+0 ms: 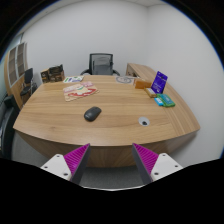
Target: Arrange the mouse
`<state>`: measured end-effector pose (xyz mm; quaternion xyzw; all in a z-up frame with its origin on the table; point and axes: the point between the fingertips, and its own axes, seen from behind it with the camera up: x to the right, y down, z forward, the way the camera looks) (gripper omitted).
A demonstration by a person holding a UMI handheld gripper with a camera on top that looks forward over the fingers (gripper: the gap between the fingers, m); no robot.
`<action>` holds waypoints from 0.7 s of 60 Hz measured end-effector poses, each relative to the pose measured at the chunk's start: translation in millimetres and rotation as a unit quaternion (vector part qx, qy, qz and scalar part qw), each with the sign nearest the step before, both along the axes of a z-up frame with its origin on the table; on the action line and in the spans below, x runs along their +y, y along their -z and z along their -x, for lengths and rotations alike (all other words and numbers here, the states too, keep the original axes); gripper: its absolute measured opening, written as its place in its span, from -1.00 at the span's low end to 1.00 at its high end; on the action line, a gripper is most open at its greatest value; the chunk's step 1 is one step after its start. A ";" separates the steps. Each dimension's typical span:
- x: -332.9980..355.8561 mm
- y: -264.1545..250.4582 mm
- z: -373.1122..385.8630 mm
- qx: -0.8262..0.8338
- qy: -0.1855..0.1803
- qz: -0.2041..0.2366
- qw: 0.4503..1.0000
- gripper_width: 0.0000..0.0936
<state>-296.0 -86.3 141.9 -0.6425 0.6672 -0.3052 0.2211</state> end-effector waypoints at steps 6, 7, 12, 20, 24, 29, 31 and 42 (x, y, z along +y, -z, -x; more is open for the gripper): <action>20.5 1.8 -6.4 0.002 -0.006 -0.007 1.000 0.85; 24.3 1.9 -7.3 0.001 -0.006 -0.009 1.000 0.85; 43.9 5.6 -11.9 0.001 -0.012 -0.015 1.000 0.85; 73.5 13.9 -20.5 0.003 -0.023 -0.025 0.999 0.85; 85.1 19.5 -27.4 0.004 -0.029 -0.026 0.999 0.85; 96.6 27.2 -38.7 0.003 -0.034 -0.028 0.999 0.85; 100.8 32.1 -43.0 0.003 -0.034 -0.028 0.999 0.85; 104.9 48.8 -82.0 -0.017 -0.033 -0.013 0.999 0.86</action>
